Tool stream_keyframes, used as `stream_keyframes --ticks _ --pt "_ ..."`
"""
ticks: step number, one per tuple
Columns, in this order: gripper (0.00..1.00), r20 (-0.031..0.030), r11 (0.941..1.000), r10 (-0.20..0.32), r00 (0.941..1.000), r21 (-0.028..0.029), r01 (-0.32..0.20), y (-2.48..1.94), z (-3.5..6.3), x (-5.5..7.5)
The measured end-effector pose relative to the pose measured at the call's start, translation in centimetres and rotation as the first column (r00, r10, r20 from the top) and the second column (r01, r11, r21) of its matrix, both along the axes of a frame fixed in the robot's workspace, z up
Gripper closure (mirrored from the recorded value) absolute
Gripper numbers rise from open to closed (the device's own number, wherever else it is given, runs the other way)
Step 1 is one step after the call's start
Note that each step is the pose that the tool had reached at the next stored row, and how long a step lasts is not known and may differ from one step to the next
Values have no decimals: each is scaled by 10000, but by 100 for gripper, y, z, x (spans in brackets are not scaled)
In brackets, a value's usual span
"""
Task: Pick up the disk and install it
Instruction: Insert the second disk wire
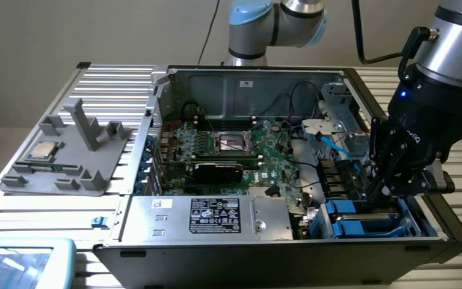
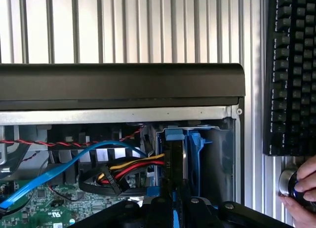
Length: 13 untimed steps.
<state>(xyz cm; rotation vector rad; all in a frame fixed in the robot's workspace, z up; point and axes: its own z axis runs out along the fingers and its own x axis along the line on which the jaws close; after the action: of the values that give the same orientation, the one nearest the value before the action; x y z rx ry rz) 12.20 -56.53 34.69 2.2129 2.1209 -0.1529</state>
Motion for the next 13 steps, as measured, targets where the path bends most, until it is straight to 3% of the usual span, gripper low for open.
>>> stream_keyframes --ticks 13 --pt "84 28 10000 -1 10000 6 1 13 -43 -1"
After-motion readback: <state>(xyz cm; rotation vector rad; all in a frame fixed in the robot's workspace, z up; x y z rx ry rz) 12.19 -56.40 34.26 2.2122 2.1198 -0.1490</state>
